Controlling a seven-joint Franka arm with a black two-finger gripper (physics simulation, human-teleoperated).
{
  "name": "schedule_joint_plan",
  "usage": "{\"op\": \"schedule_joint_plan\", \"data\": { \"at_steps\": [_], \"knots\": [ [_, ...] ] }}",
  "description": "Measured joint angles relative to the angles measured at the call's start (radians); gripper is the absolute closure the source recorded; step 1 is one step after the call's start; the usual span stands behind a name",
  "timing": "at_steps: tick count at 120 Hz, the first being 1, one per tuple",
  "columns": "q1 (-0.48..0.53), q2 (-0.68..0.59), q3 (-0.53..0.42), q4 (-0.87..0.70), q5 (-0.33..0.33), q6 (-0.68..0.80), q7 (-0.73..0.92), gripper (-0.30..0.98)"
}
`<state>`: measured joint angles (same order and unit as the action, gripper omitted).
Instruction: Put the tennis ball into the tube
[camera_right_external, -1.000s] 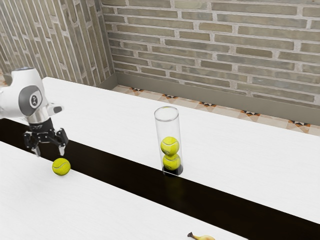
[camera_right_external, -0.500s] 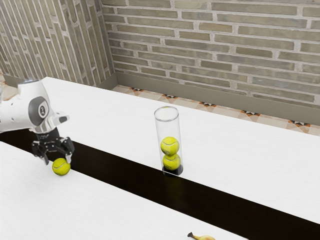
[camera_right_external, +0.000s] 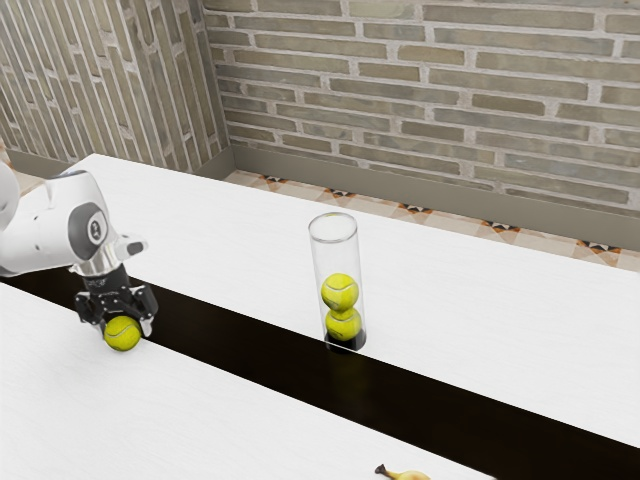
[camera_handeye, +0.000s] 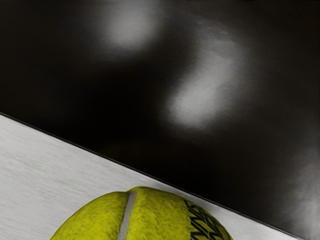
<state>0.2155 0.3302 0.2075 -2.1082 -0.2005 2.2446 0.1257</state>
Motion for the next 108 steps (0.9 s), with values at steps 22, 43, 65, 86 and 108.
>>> {"op": "schedule_joint_plan", "data": {
  "at_steps": [22, 43, 65, 86, 108],
  "knots": [
    [-0.001, -0.001, 0.0, 0.0, -0.002, 0.006, 0.01, 0.2],
    [-0.002, -0.002, 0.0, 0.0, -0.001, 0.008, 0.015, 0.27],
    [-0.009, -0.038, -0.014, -0.001, 0.004, 0.005, 0.014, 0.33],
    [-0.068, -0.16, -0.026, 0.047, 0.024, -0.038, -0.007, 0.4],
    [-0.109, -0.169, -0.105, 0.293, 0.118, -0.185, -0.066, 0.42]
  ]
}}
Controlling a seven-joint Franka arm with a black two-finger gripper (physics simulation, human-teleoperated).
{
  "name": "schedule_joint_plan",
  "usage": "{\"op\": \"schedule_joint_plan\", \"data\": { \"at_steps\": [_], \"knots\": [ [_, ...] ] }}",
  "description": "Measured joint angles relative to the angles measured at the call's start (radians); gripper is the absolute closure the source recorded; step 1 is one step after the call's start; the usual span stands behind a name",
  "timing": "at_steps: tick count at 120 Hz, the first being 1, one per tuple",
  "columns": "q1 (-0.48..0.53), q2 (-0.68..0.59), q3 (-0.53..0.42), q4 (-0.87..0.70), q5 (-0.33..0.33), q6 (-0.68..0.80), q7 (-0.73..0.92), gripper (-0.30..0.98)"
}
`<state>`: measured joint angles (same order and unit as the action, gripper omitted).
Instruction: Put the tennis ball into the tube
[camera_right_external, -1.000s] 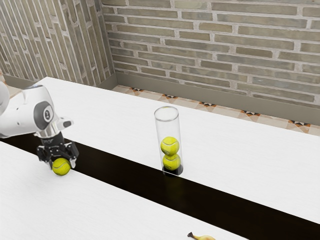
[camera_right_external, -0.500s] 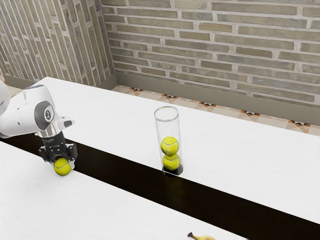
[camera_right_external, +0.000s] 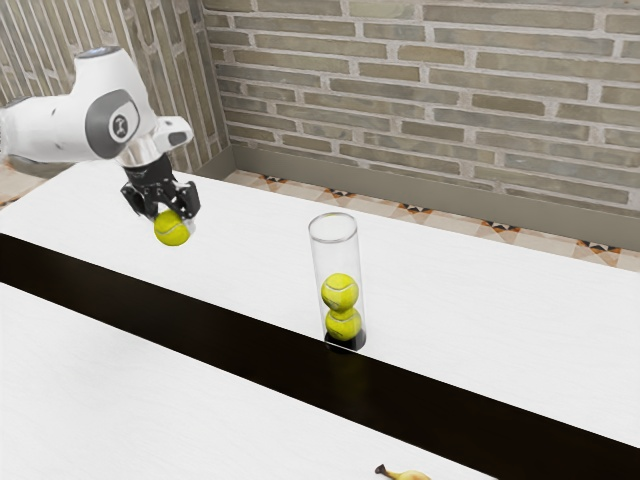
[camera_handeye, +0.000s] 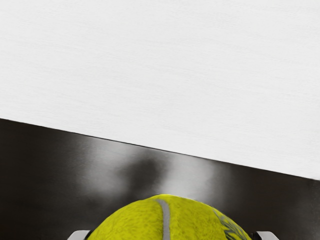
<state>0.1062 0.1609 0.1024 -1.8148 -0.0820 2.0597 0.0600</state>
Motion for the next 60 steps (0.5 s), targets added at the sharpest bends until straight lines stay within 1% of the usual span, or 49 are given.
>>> {"op": "schedule_joint_plan", "data": {
  "at_steps": [12, 27, 39, 60],
  "knots": [
    [-0.052, 0.033, -0.032, 0.127, 0.03, -0.072, -0.038, 0.39],
    [-0.115, 0.097, -0.068, 0.258, 0.043, -0.145, -0.089, 0.35],
    [-0.151, 0.131, -0.098, 0.315, 0.047, -0.192, -0.133, 0.33],
    [-0.212, 0.223, -0.138, 0.447, 0.049, -0.233, -0.211, 0.33]
  ]
}}
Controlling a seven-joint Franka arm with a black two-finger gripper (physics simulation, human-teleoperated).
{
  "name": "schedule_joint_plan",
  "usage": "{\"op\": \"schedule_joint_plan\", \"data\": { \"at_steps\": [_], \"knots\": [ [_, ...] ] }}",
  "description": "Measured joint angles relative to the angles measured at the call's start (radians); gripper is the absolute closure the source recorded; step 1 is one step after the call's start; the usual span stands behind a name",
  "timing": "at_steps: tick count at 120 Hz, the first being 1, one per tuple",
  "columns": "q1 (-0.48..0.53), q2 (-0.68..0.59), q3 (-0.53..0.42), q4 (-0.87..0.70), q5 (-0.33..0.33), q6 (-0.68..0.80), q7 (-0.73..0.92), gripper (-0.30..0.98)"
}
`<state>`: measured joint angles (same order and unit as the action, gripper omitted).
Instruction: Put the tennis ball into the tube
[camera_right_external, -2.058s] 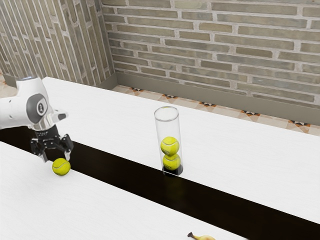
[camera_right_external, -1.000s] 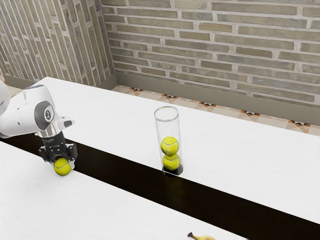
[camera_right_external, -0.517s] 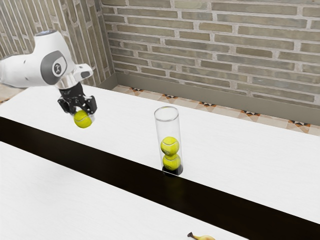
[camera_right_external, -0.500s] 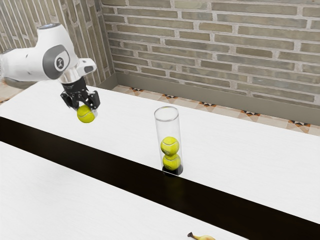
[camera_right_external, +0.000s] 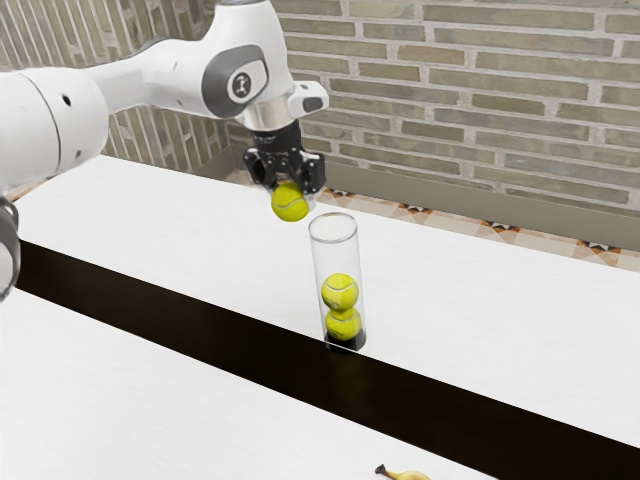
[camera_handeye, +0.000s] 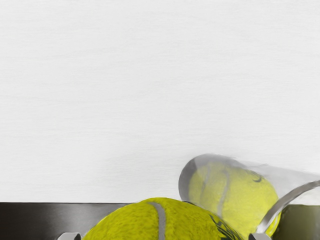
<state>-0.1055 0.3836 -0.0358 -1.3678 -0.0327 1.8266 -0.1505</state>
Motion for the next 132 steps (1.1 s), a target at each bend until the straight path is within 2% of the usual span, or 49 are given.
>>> {"op": "schedule_joint_plan", "data": {
  "at_steps": [17, 43, 81, 105, 118, 132],
  "knots": [
    [-0.03, 0.058, -0.004, 0.093, 0.009, -0.016, -0.055, 0.33],
    [-0.063, 0.071, -0.006, 0.131, 0.011, -0.03, -0.133, 0.3],
    [-0.087, -0.019, -0.023, 0.02, 0.001, -0.033, -0.249, 0.3],
    [-0.082, -0.02, -0.016, 0.011, -0.022, -0.031, -0.302, 0.12],
    [-0.082, -0.168, 0.01, -0.117, -0.021, -0.033, -0.32, 0.07],
    [-0.079, -0.309, 0.041, -0.184, 0.025, -0.059, -0.289, 0.04]
  ]
}}
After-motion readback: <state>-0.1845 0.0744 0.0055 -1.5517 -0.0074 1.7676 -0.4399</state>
